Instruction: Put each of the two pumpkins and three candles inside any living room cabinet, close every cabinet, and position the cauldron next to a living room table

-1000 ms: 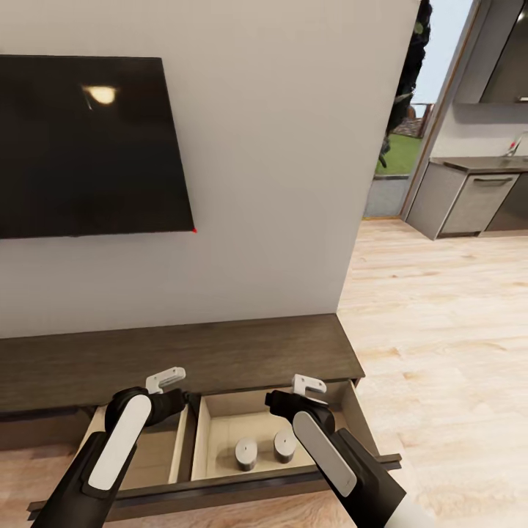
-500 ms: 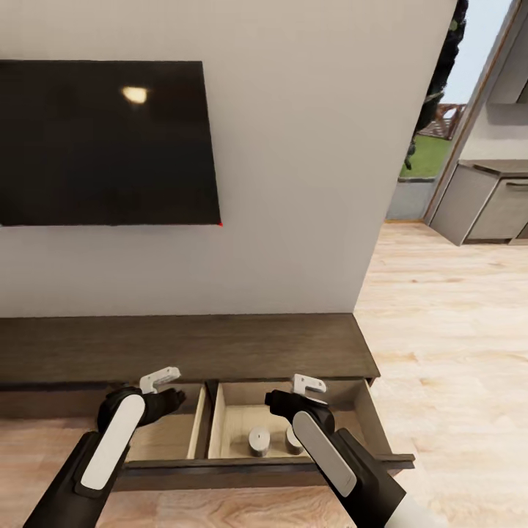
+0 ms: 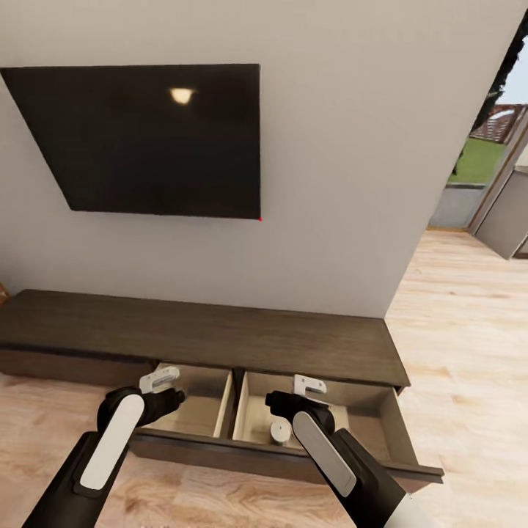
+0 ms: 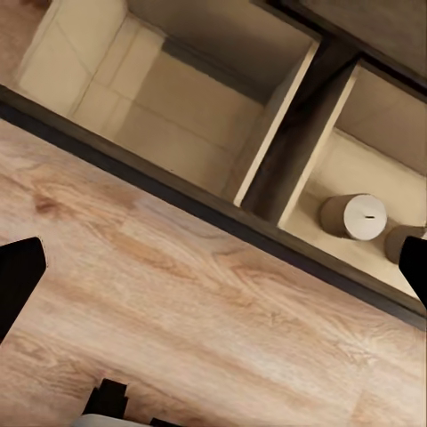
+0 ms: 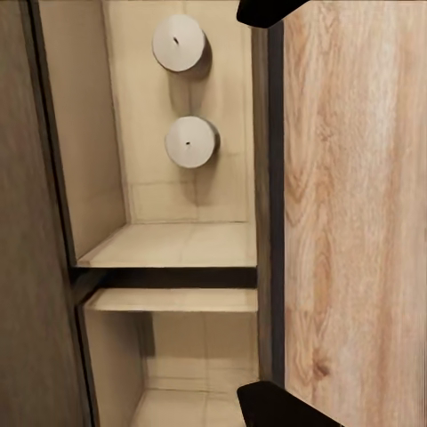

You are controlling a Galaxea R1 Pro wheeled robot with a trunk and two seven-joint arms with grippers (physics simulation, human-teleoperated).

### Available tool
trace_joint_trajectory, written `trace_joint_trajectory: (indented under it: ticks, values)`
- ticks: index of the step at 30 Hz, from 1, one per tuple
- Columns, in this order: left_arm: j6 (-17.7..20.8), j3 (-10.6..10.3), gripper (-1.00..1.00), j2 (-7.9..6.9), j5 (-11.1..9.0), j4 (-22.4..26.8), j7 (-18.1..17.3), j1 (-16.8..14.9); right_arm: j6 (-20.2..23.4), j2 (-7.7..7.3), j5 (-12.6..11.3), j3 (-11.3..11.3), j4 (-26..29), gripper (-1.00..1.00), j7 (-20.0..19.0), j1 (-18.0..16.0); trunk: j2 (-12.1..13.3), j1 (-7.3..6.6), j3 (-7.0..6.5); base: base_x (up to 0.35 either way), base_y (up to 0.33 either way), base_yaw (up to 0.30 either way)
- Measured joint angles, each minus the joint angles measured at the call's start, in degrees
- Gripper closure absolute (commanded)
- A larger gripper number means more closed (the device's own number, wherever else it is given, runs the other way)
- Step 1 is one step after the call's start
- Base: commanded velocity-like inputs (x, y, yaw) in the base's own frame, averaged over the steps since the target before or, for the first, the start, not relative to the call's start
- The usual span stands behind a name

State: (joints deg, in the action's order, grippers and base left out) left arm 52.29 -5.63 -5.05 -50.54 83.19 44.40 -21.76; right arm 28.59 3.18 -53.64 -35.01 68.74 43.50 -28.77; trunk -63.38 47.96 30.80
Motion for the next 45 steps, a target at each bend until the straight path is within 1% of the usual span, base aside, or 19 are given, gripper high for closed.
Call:
trace_joint_trajectory:
  ticks: [2,19,41,45]
  values:
    - [0.01,0.02,-1.00,0.00,0.00,0.04,0.00,0.01,0.00,0.00,0.01,0.00,-0.02,-1.00,0.00,0.03,0.00,0.00,0.00,-0.001,0.000,0.282]
    - [0.02,0.12,-1.00,0.00,0.05,-0.03,0.00,0.00,-0.21,0.00,0.62,-0.29,-0.09,-1.00,0.17,0.03,6.81,-3.73,-3.09,0.000,0.000,0.287]
    - [0.02,0.12,-1.00,0.07,-0.18,-0.35,0.00,0.01,-0.54,0.00,0.71,-0.54,0.22,-1.00,0.27,0.04,15.64,-8.57,-8.32,0.000,0.000,0.236]
    - [0.02,0.12,-1.00,0.02,-0.18,-0.35,0.00,-0.01,-0.54,0.00,0.71,-0.59,0.36,-1.00,0.27,0.05,15.66,-8.57,-8.62,0.000,0.000,0.202]
